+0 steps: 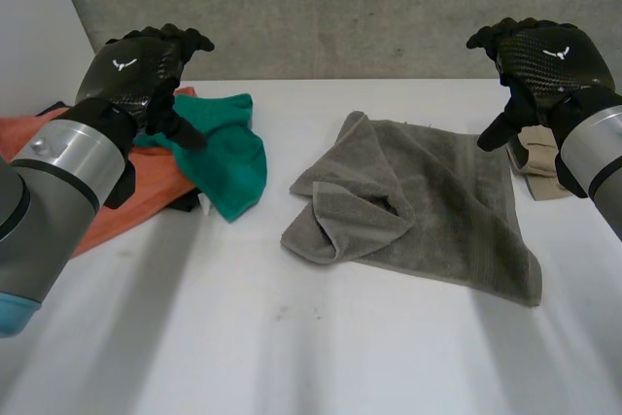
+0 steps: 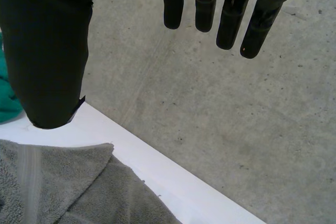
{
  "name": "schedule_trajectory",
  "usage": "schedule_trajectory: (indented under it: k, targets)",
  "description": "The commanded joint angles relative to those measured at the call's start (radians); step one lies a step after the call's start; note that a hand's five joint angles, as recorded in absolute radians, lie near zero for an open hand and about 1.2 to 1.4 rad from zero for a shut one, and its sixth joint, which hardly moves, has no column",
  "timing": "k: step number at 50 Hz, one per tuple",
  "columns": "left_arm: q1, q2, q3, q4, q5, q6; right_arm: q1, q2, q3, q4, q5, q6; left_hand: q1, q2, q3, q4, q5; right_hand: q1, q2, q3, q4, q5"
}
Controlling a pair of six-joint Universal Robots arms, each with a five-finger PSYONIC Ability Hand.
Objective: Fold the laundry.
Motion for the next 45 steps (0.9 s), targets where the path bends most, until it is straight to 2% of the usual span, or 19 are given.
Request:
schedule_trajectory:
  k: [1,12,16,21,26,30,31,33,34,38,45]
  targets:
    - [0.001,-0.029,0.026,0.001,0.001,0.001,0.0,0.004,-0.001,0.0,0.0,-0.002,-0.135,-0.131,-0.13,-0.135,-0.175,-0.076,-0.121,-0.129,-0.123,-0.19]
    - [0.001,-0.082,0.071,0.004,0.003,0.015,-0.001,0.009,-0.002,0.0,0.0,-0.002,-0.109,-0.105,-0.103,-0.108,-0.149,-0.076,-0.121,-0.129,-0.123,-0.19]
    - [0.003,-0.162,0.132,0.004,0.003,0.093,-0.001,0.009,-0.002,-0.002,-0.002,-0.005,-0.106,-0.102,-0.1,-0.105,-0.146,-0.076,-0.121,-0.129,-0.123,-0.19]
    - [0.01,-0.327,0.248,0.013,0.003,0.284,0.0,0.01,0.001,0.0,0.0,-0.028,-0.109,-0.105,-0.103,-0.108,-0.149,-0.076,-0.121,-0.129,-0.123,-0.19]
    - [0.027,-0.472,0.351,0.052,0.013,0.426,0.0,0.026,0.001,0.0,-0.002,-0.036,-0.109,-0.105,-0.103,-0.108,-0.149,-0.076,-0.121,-0.129,-0.123,-0.19]
    - [0.056,-0.627,0.458,0.095,0.089,0.493,-0.001,0.044,-0.001,0.0,-0.002,-0.037,-0.097,-0.093,-0.092,-0.096,-0.137,-0.076,-0.121,-0.129,-0.123,-0.19]
    - [0.066,-0.678,0.498,0.101,0.13,0.503,-0.001,0.047,-0.001,0.0,-0.002,-0.039,-0.083,-0.079,-0.077,-0.082,-0.122,-0.076,-0.121,-0.129,-0.123,-0.19]
    - [0.07,-0.731,0.546,0.101,0.177,0.509,-0.001,0.052,-0.001,0.0,-0.002,-0.039,-0.074,-0.07,-0.068,-0.073,-0.113,-0.076,-0.121,-0.129,-0.123,-0.19]
    - [0.073,-0.784,0.596,0.102,0.228,0.507,-0.001,0.058,-0.001,0.0,-0.002,-0.04,-0.059,-0.055,-0.054,-0.058,-0.099,-0.076,-0.121,-0.129,-0.123,-0.19]
    - [0.079,-0.899,0.717,0.102,0.293,0.506,-0.001,0.082,-0.001,0.0,-0.002,-0.05,0.002,0.006,0.008,0.003,-0.037,-0.076,-0.121,-0.129,-0.123,-0.19]
    - [0.102,-1.114,1.024,0.035,0.313,0.507,-0.001,0.119,-0.005,0.0,0.0,-0.073,0.129,0.133,0.134,0.129,0.089,-0.076,-0.121,-0.129,-0.123,-0.19]
